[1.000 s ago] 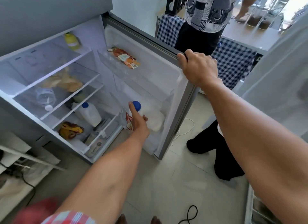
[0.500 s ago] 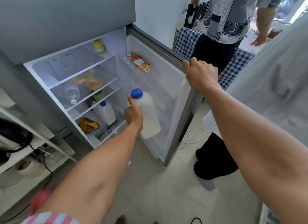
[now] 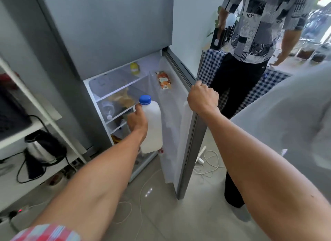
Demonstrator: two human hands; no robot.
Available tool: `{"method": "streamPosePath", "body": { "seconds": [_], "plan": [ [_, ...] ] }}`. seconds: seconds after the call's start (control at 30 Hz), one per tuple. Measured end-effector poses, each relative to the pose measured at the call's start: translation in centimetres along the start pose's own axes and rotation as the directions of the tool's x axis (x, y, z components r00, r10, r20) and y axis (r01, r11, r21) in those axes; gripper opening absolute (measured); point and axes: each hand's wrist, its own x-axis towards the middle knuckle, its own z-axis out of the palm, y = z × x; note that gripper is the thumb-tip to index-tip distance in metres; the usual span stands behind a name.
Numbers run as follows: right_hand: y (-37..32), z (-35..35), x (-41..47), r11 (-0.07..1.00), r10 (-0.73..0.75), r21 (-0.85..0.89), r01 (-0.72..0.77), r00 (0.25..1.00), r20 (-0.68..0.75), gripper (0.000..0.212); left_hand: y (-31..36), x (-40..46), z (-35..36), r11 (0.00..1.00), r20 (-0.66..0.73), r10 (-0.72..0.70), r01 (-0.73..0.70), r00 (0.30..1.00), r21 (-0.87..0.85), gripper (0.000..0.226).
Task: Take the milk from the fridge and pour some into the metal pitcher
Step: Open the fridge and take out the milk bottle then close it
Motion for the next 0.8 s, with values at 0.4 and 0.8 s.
{"method": "streamPosePath", "body": {
  "seconds": [0.4,0.8],
  "plan": [
    [-13.4,2.2,-4.2,0.962,-0.119,0.24,0.13,0.991,-0.059,0.058,1.4,5.6,-11.7,0.997,-0.123,-0.067,0.062,0.99,-0.045,0.062],
    [-20.8,6.5,-3.1,0.687,-0.563,0.386,0.616,0.786,-0.253,0.021,3.6,8.9,-17.8,0.98,-0.313,-0.078,0.015,0.947,-0.201,0.055]
  ]
}}
